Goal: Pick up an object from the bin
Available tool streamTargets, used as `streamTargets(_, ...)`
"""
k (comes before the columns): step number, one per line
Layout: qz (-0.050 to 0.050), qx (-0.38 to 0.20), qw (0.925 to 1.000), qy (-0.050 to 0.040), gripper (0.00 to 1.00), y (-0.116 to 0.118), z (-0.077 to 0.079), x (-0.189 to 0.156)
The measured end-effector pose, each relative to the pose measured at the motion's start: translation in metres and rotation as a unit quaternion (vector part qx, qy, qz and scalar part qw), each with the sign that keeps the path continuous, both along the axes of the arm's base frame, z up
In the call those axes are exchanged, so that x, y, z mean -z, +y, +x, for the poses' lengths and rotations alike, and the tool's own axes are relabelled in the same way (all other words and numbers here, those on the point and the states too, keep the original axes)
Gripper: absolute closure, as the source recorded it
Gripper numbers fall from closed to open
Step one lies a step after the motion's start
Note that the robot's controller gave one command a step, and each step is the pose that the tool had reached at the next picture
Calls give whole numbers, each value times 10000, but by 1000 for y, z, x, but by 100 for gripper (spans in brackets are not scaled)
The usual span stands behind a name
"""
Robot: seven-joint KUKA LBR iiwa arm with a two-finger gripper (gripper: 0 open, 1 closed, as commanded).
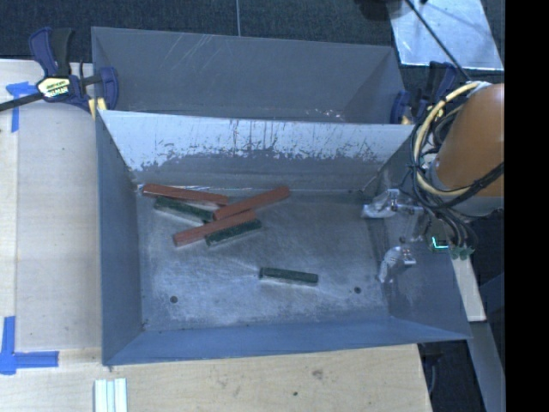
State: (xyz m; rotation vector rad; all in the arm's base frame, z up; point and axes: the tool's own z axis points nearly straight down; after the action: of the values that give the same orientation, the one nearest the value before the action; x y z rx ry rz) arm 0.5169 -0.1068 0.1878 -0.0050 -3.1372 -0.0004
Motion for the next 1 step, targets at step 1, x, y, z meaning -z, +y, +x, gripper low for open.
streamTargets(1,-6,-14,10000,-39,0,0,2,-4)
